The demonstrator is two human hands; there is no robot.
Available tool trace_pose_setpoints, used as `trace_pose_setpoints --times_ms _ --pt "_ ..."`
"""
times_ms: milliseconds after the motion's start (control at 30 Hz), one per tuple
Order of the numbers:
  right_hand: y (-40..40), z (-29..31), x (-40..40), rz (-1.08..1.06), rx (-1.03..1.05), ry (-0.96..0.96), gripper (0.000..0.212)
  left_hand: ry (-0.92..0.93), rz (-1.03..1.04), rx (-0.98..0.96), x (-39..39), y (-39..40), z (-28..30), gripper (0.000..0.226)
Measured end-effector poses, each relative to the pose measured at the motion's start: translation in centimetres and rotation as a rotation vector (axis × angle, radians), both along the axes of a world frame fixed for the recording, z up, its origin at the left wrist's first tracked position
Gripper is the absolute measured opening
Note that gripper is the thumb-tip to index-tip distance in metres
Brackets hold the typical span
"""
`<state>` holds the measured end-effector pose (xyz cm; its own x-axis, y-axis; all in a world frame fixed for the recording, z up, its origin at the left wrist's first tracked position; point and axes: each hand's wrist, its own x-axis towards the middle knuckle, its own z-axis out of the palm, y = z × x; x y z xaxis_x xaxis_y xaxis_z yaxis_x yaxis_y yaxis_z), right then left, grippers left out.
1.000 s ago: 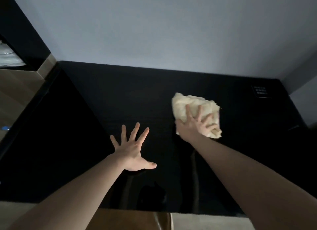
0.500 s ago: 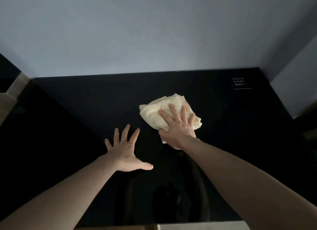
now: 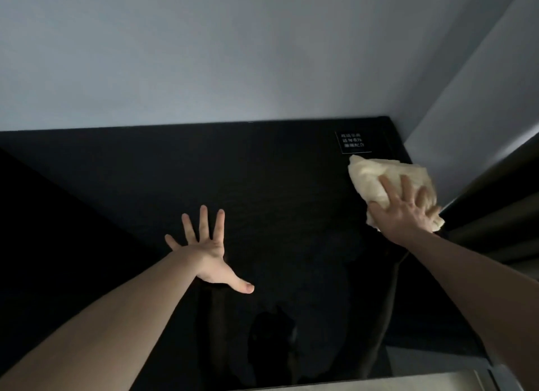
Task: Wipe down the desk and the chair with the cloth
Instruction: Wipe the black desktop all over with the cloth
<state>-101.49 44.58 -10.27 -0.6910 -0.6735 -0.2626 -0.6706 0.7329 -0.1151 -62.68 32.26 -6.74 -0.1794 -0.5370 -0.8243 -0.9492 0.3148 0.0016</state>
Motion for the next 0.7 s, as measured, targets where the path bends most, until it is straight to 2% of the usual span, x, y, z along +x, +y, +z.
trace_pose_setpoints --times_ms 167,333,567,700 --pt "0.8 -0.1 3.7 -0.015 -0.022 -0.066 0.077 -0.061 0.028 0.02 -1.0 -0.3 0.7 0.184" --pt "5.2 -0.7 7.5 0.226 -0.051 -0.151 0.084 -0.083 0.037 0.026 -1.3 -0.3 1.2 0.184" --pt "3.8 -0.8 5.6 0.273 -0.075 -0.091 0.087 -0.081 0.045 0.022 -1.5 -0.4 1.1 0.188" --pt "2.0 -0.8 4.6 0.198 -0.056 -0.072 0.081 -0.043 0.037 -0.012 -1.0 -0.4 0.6 0.184"
